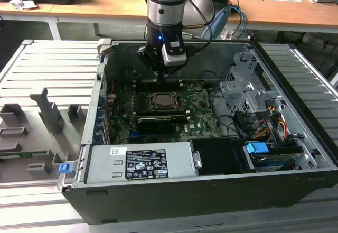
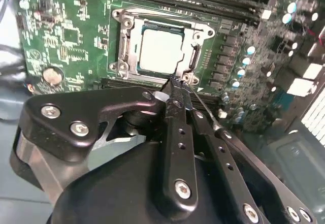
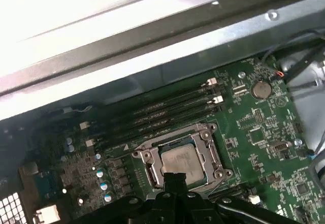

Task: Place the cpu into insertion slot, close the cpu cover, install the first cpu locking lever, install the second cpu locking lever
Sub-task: 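Install the first cpu locking lever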

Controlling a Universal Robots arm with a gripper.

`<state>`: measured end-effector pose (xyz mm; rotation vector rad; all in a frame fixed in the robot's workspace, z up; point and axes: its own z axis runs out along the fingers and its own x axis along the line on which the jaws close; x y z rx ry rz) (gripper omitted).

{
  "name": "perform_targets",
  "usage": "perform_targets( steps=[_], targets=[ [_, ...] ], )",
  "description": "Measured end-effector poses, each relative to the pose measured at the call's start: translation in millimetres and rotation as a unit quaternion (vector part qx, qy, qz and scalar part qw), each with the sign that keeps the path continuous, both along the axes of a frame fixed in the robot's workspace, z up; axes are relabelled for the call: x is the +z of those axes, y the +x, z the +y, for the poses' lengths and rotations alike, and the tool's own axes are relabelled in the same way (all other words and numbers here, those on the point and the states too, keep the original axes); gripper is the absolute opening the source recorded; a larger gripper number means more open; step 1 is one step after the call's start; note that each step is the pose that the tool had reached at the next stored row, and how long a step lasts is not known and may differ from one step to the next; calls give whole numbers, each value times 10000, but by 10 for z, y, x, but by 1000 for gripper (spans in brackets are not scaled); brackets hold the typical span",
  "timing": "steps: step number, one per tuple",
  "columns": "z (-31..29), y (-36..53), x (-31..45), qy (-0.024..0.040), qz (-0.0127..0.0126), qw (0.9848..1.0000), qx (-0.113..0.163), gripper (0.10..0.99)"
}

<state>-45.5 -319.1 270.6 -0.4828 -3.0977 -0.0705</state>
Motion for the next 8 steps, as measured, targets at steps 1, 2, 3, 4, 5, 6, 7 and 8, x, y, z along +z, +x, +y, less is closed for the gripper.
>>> perform_targets(
  steps=[1,2,3,4,5,6,7,8],
  targets=[
    [0,-3,0,-1,0,10000,78,106],
    [-1,-9,-2,0,0,9999,125,106],
    [0,-16,-4,0,-1,9998,173,106],
    [1,-28,-5,0,0,9998,191,106],
    [1,-44,-7,1,0,9998,210,106],
    [1,-55,-10,1,-1,9997,237,106],
    [1,-55,-19,0,0,9991,421,106],
    [1,-55,-26,0,0,9984,567,106]
  ],
)
